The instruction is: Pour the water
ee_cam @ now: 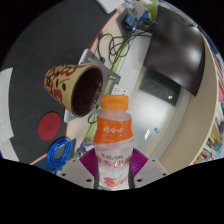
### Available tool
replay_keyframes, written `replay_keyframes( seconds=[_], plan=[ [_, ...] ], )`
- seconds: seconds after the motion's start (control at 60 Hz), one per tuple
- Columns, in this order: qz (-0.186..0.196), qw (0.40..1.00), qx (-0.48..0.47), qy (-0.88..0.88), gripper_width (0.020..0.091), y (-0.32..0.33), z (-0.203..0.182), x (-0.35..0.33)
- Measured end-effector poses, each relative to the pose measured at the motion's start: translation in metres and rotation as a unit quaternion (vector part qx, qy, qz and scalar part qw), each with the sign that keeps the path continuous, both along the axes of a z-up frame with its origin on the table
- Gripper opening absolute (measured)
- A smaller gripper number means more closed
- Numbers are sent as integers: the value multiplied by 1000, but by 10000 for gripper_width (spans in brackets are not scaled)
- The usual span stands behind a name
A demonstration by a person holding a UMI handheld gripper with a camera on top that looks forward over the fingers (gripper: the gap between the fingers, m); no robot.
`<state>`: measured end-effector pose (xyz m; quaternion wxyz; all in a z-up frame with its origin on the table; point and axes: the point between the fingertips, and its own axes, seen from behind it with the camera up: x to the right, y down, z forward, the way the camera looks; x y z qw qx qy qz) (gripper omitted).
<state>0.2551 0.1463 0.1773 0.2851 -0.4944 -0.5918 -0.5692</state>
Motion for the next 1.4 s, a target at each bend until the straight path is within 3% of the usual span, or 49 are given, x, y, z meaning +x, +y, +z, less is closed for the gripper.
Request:
replay_keyframes(
  seconds=[0.417,0.65,0.783,1.067,1.217,1.4],
  plan=[
    [-11,998,-24,-64,397,8,-13,14],
    [-34,984,5,173,398,-8,2,1],
    [-84,910,24,406,398,-22,5,0],
    [-169,643,40,746,398,-20,-47,-7],
    [-167,583,29,795,397,-5,-74,9],
    [-150,577,36,802,397,5,-91,7]
  ],
)
